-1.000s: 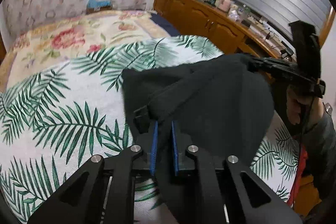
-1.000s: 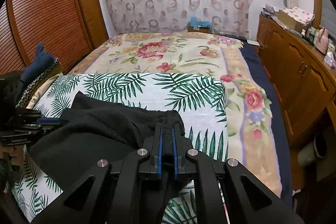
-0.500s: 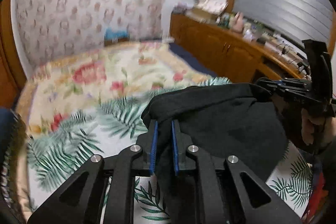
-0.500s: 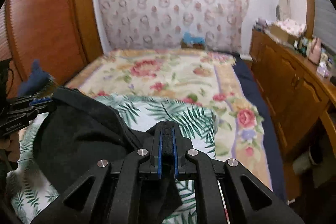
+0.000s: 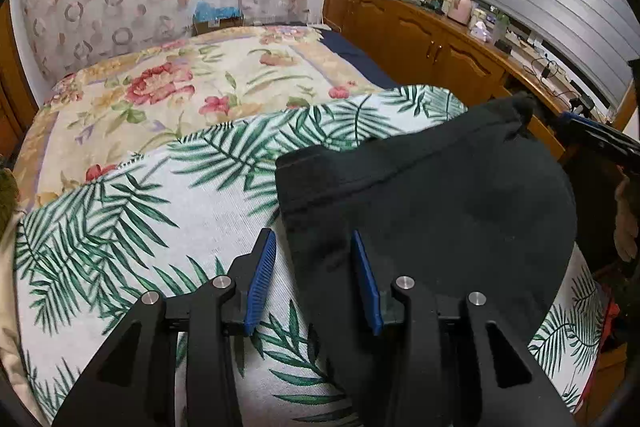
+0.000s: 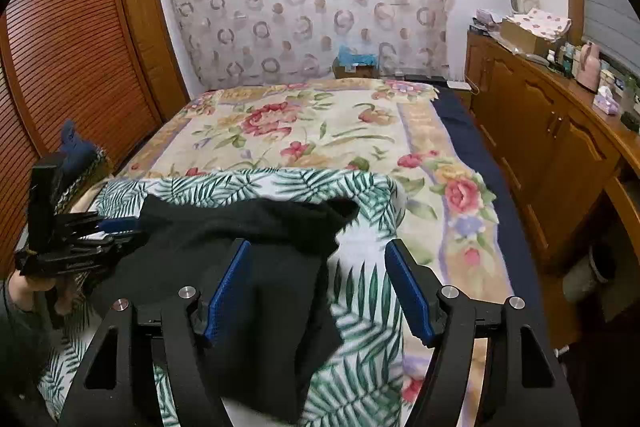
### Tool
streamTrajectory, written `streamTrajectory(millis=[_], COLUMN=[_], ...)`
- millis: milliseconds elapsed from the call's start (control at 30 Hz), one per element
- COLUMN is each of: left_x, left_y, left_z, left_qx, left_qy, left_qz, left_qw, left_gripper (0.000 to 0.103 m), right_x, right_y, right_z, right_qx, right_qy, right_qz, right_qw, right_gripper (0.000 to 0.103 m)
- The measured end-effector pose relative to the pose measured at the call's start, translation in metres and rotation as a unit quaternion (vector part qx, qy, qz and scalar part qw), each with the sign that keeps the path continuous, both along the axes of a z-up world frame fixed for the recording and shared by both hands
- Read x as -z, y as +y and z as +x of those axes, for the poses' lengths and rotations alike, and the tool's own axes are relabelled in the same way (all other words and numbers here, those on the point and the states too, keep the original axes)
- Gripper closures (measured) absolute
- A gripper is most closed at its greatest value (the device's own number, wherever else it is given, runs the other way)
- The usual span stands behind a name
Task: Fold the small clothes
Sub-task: 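Pinch the shirt bundle with both grippers and lift it off the bed, then carry the shirt with both grippers toward the stack of folded clothes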
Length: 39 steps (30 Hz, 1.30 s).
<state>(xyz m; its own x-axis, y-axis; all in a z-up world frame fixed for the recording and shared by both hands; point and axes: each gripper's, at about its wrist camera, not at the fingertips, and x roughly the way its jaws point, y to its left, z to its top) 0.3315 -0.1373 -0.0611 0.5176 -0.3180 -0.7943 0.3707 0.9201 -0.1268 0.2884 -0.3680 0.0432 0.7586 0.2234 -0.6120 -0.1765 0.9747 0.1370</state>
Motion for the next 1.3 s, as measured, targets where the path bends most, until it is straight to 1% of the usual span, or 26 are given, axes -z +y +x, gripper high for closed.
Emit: streamTrajectory(millis=[67, 133, 233, 300, 400, 467, 567, 767, 800, 833, 867, 900, 967, 1000, 1033, 1067, 1167, 1300], left_x=[0.003, 0.005, 0.006, 0.007, 0.008, 0.007, 0.007, 0.008, 0.008, 0.008, 0.008, 0.008, 0.008, 0.008, 0.007, 0.005, -0.007, -0.040], left_y=[-0.002, -0.004, -0.004, -0.001, 0.000, -0.002, -0.003, -0.004, -0.004, -0.004, -0.003, -0.003, -0.004, -0.004, -0.005, -0.007, -0.003, 0.006], left_z=[0.000, 0.000, -0.001, 0.001, 0.000, 0.000, -0.001, -0.001, -0.001, -0.001, -0.001, -0.001, 0.000, 0.000, -0.001, -0.001, -0.008, -0.027], left_qx=[0.001, 0.001, -0.001, -0.006, -0.007, -0.006, -0.006, -0.008, -0.008, -0.009, -0.010, -0.007, 0.009, 0.013, 0.016, 0.020, 0.026, 0.036], left_qy=[0.001, 0.003, 0.006, 0.011, 0.009, 0.007, 0.006, -0.001, 0.000, 0.001, 0.002, 0.005, 0.019, 0.026, 0.028, 0.027, 0.019, -0.010], left_qz=[0.002, 0.003, -0.003, -0.013, -0.017, -0.013, -0.013, -0.016, -0.016, -0.017, -0.019, -0.026, -0.047, -0.058, -0.058, -0.056, -0.076, -0.108], left_qw=[1.0000, 1.0000, 1.0000, 0.9998, 0.9998, 0.9999, 0.9999, 0.9998, 0.9998, 0.9998, 0.9998, 0.9996, 0.9987, 0.9979, 0.9978, 0.9979, 0.9966, 0.9935], left_gripper=[0.063, 0.063, 0.062, 0.062, 0.062, 0.062, 0.062, 0.062, 0.062, 0.062, 0.062, 0.062, 0.076, 0.082, 0.089, 0.092, 0.094, 0.095], right_x=[0.004, 0.012, 0.024, 0.034, 0.039, 0.040, 0.048, 0.050, 0.051, 0.052, 0.054, 0.054, 0.056, 0.055, 0.053, 0.051, 0.040, 0.022], right_y=[0.001, 0.003, 0.004, 0.004, 0.002, 0.001, 0.002, 0.001, 0.000, 0.000, 0.001, 0.001, 0.000, 0.000, 0.001, 0.002, 0.001, 0.003], right_z=[-0.002, 0.004, 0.023, 0.036, 0.051, 0.054, 0.061, 0.069, 0.070, 0.071, 0.071, 0.072, 0.071, 0.071, 0.068, 0.066, 0.058, 0.046], right_qx=[-0.010, -0.021, -0.024, -0.027, -0.025, -0.025, -0.033, -0.050, -0.052, -0.057, -0.062, -0.071, -0.078, -0.083, -0.086, -0.087, -0.088, -0.094], right_qy=[0.003, 0.018, 0.043, 0.059, 0.077, 0.079, 0.094, 0.101, 0.100, 0.099, 0.100, 0.103, 0.103, 0.100, 0.096, 0.092, 0.070, 0.039], right_qz=[0.007, 0.014, 0.016, 0.025, 0.037, 0.047, 0.059, 0.080, 0.083, 0.085, 0.088, 0.099, 0.101, 0.097, 0.089, 0.081, 0.074, 0.070], right_qw=[1.000, 1.000, 0.999, 0.998, 0.996, 0.996, 0.993, 0.990, 0.990, 0.990, 0.989, 0.987, 0.986, 0.987, 0.988, 0.989, 0.991, 0.992], right_gripper=[0.032, 0.032, 0.032, 0.032, 0.032, 0.032, 0.032, 0.033, 0.035, 0.041, 0.051, 0.054, 0.066, 0.068, 0.071, 0.073, 0.076, 0.077])
